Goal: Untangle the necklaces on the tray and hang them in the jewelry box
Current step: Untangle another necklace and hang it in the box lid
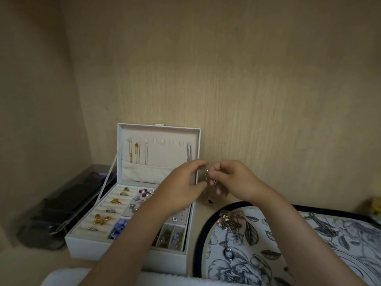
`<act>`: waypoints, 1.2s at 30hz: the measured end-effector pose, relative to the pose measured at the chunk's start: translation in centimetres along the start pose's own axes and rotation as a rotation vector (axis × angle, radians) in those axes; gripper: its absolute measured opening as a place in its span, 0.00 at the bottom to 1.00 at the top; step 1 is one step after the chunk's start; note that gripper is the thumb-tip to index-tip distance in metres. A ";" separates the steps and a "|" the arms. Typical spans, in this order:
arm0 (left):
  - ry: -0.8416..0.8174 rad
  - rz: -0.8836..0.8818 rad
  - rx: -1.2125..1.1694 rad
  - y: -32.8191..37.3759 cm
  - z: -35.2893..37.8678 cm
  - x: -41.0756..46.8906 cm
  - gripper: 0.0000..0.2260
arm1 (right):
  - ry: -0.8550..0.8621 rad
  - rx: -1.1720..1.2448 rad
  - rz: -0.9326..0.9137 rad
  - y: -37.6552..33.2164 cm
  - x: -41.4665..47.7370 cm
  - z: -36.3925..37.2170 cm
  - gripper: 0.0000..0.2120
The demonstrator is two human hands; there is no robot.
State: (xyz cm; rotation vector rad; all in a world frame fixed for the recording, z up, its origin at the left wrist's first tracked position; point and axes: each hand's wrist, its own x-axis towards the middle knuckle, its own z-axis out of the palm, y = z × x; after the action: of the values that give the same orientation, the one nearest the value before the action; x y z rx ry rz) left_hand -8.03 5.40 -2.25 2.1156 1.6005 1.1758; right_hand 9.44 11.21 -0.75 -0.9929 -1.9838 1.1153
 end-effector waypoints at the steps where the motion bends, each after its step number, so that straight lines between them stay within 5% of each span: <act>1: -0.032 -0.023 -0.064 0.1 0.3 0.0 0.20 | 0.006 0.078 -0.025 -0.4 0.0 0.1 0.06; 7: -0.143 -0.183 -0.401 -0.1 0.9 0.5 0.06 | 0.079 0.322 -0.074 -1.3 0.2 0.7 0.03; 13: -0.091 -0.233 -0.321 -0.6 -0.3 0.7 0.04 | 0.142 0.185 -0.046 -0.9 0.0 0.8 0.04; 19: 0.029 -0.139 -0.230 -0.5 -1.7 1.0 0.04 | -0.060 0.032 -0.005 -1.2 -0.3 2.3 0.09; 25: 0.019 -0.137 -0.226 -0.7 -2.9 0.8 0.05 | 0.086 -0.002 -0.001 -1.2 0.4 3.8 0.05; 31: 0.109 -0.106 0.063 -3.0 -4.3 0.7 0.15 | 0.211 0.058 -0.013 -3.3 1.6 3.4 0.07; 36: 0.073 -0.029 0.375 -3.7 -3.5 0.6 0.15 | 0.296 -0.138 -0.050 -5.6 3.8 3.6 0.07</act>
State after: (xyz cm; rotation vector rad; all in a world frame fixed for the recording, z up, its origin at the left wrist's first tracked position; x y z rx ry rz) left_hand -13.07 6.32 -1.99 2.2773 2.0111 1.0179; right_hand 2.97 11.03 3.28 -1.1043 -1.8507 0.7621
